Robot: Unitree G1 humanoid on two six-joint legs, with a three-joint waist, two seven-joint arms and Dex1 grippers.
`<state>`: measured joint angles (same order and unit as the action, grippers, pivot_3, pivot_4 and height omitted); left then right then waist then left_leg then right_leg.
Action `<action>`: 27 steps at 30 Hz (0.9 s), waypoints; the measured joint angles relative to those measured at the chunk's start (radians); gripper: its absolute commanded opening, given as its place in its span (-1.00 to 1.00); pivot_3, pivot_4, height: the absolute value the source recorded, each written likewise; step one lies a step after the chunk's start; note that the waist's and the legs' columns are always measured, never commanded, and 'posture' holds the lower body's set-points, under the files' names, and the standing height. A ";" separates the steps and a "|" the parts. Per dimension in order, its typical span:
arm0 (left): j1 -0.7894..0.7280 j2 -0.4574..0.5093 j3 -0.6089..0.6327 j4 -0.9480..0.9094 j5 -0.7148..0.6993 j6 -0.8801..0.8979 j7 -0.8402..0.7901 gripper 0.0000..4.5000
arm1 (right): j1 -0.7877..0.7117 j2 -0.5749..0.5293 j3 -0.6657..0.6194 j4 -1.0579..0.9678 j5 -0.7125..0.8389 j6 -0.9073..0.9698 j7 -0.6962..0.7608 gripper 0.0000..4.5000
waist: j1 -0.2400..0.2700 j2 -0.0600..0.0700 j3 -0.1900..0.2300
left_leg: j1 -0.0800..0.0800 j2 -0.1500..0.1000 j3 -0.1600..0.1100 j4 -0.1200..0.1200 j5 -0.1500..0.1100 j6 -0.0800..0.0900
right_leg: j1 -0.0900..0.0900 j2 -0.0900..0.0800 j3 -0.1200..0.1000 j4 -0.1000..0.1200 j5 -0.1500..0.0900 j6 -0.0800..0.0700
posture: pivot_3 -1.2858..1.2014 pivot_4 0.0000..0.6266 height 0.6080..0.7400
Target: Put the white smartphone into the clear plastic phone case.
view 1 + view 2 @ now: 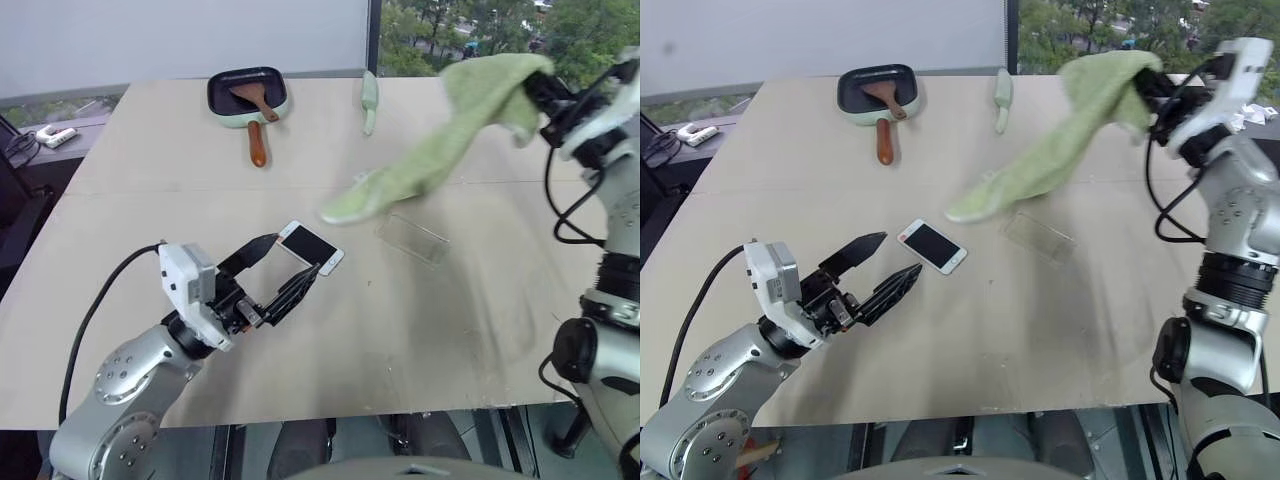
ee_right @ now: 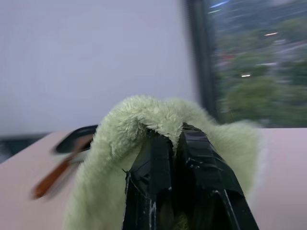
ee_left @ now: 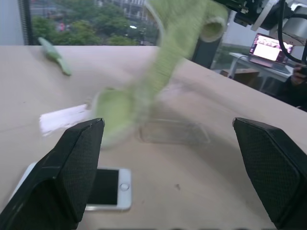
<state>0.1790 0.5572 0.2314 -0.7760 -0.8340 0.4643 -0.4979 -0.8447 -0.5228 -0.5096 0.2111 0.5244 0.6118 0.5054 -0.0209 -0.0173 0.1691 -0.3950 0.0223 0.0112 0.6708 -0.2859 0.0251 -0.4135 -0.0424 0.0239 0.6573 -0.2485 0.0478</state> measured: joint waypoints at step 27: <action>-0.090 0.010 -0.050 0.008 -0.033 0.052 -0.009 1.00 | 0.454 -0.476 0.329 0.056 -0.192 -0.091 0.321 0.97 | 0.006 0.014 0.002 | 0.002 0.000 0.006 0.003 0.000 0.001 | 0.000 0.001 0.007 0.001 0.000 0.001 | 0.03 -0.52 1.00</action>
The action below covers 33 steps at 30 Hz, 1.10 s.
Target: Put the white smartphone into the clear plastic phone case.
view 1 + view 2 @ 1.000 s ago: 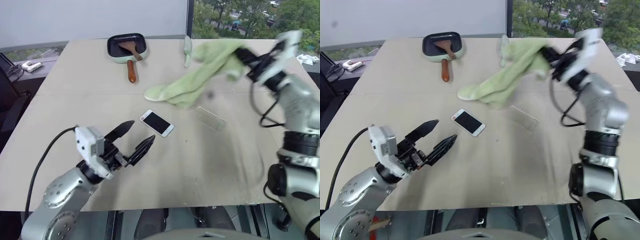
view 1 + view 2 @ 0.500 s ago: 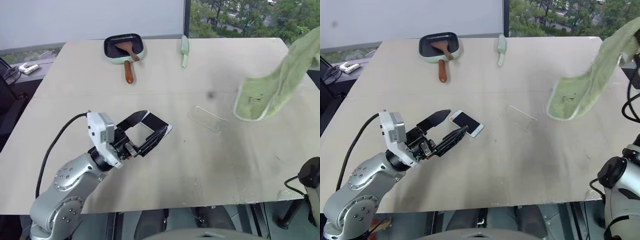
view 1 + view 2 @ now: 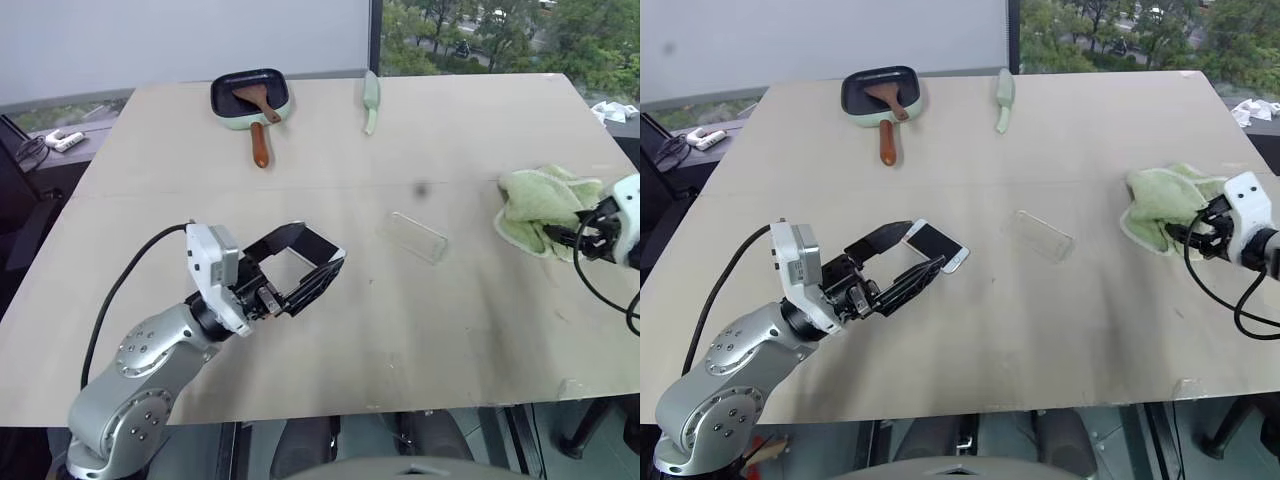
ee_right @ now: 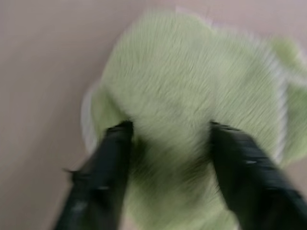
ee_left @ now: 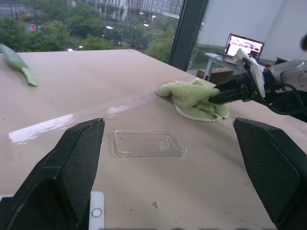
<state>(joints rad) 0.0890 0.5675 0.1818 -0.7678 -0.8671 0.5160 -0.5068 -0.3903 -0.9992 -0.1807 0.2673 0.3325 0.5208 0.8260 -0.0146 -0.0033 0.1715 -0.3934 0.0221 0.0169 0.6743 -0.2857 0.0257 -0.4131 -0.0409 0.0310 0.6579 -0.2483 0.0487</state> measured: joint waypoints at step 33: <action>-0.201 0.277 -0.034 0.528 0.201 -0.086 -0.537 1.00 | 0.322 0.323 0.006 -0.699 0.292 0.067 0.021 0.99 | 0.003 -0.005 -0.001 | -0.001 0.001 -0.003 0.003 0.000 0.000 | 0.000 0.005 -0.002 0.000 0.000 0.000 | 0.03 -0.52 1.00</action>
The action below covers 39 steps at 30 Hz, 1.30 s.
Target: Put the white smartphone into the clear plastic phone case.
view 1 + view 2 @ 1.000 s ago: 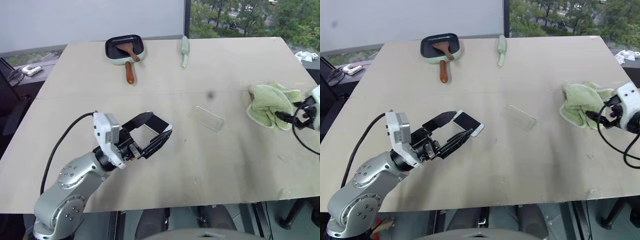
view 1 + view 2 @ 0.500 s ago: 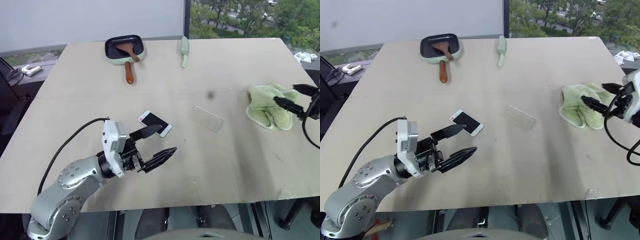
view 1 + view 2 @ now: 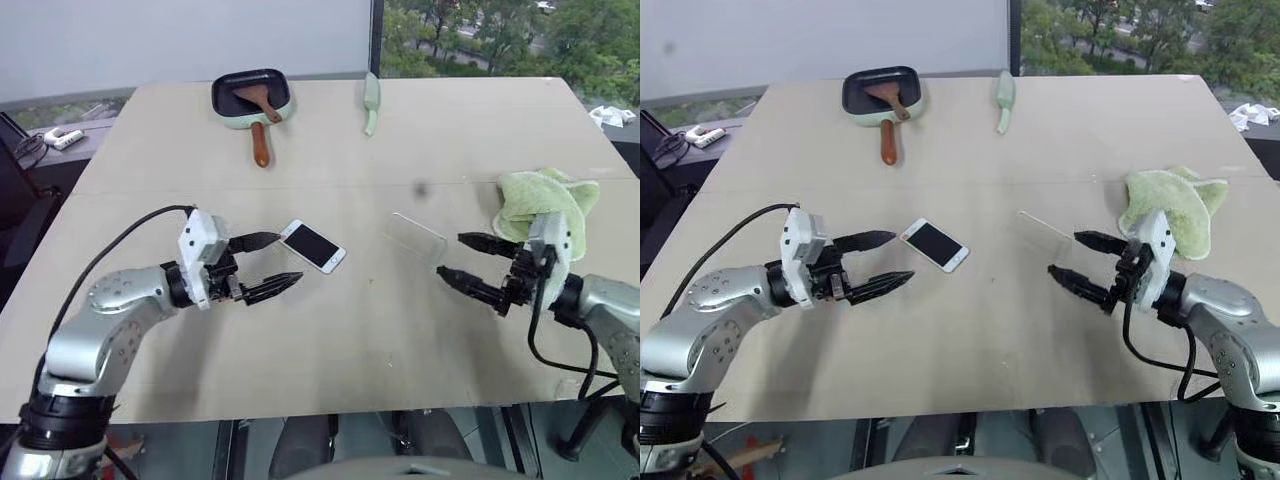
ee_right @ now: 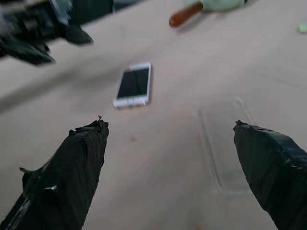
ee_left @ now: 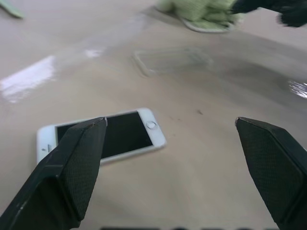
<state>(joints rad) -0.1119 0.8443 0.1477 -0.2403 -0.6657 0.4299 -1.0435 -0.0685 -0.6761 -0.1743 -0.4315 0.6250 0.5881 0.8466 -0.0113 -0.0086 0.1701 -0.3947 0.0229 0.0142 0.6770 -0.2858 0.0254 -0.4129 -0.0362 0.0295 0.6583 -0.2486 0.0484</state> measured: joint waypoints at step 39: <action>0.156 0.164 0.235 -0.026 -0.043 0.123 -0.189 1.00 | -0.386 0.113 0.433 0.382 -0.458 -0.067 -0.034 -0.99 | -0.003 -0.008 0.000 | -0.001 0.002 -0.003 0.002 0.000 0.000 | -0.001 -0.001 -0.004 0.004 0.000 0.000 | 0.03 -0.52 1.00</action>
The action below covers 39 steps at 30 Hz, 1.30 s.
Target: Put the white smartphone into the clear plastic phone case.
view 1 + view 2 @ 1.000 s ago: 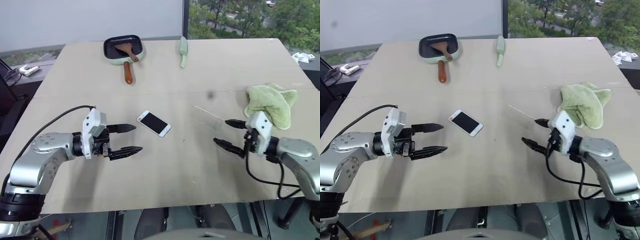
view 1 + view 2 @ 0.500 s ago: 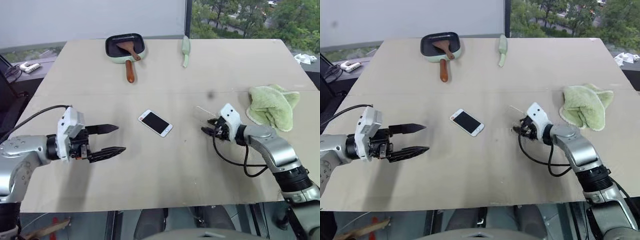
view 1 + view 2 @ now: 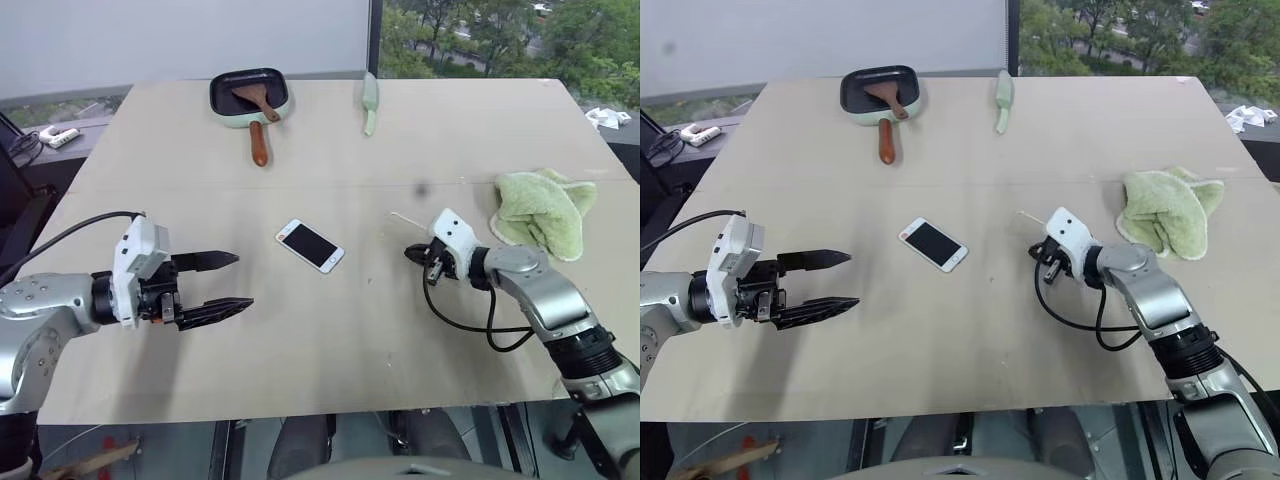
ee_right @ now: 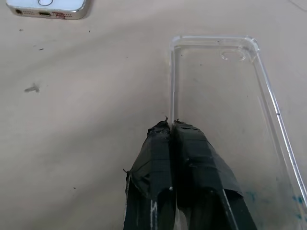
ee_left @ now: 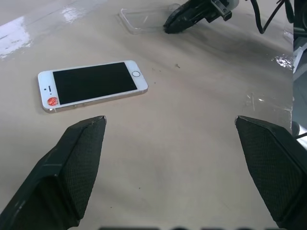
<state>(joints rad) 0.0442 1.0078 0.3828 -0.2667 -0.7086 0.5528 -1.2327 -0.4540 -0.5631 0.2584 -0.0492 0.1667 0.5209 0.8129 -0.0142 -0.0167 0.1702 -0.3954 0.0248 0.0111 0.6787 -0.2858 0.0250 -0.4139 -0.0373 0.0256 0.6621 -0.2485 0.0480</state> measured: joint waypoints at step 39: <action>0.058 -0.081 -0.019 -0.045 0.077 -0.088 0.054 1.00 | 0.020 0.050 -0.019 -0.270 0.162 0.047 0.147 0.98 | 0.000 0.000 0.000 | -0.001 0.001 -0.001 0.003 0.000 0.000 | 0.000 0.000 -0.001 0.001 0.000 0.000 | 0.03 -0.52 1.00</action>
<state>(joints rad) 0.1018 0.9266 0.3638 -0.3117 -0.6316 0.4645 -1.1783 -0.4336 -0.5133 0.2392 -0.3191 0.3288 0.5679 0.9594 -0.0145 -0.0169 0.1703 -0.3965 0.0261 0.0098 0.6816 -0.2858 0.0249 -0.4136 -0.0372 0.0247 0.6629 -0.2484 0.0479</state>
